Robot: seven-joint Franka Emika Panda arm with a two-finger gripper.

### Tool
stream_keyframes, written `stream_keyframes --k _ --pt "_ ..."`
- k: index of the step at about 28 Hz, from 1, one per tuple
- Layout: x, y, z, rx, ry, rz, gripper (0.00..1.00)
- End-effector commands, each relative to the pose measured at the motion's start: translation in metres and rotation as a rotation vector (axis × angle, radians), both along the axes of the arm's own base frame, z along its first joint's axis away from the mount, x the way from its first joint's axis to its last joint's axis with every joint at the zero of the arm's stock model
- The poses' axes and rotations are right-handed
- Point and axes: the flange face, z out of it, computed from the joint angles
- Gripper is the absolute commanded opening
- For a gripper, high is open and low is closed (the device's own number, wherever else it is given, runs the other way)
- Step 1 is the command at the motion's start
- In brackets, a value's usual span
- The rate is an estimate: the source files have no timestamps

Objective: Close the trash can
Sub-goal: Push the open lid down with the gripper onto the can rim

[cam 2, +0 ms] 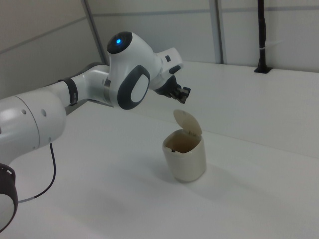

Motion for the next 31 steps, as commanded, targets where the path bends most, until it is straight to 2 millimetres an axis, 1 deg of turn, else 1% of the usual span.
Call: stream_keyframes --k 1,9,15,18,22,27,31 --pt "0.006 0.001 -0.015 0.012 -0.002 -0.014 0.0" --pt "0.006 0.001 -0.017 0.008 0.003 -0.01 0.0" --pt "0.002 -0.002 -0.011 0.005 0.012 -0.007 0.0" --pt "0.0 -0.003 -0.017 0.002 0.054 -0.005 0.0" --pt "-0.002 -0.009 -0.027 -0.008 0.116 0.006 0.0" --pt "-0.007 -0.01 -0.038 -0.003 0.204 0.009 0.0" --pt "-0.012 -0.012 -0.043 0.008 0.266 0.004 0.0"
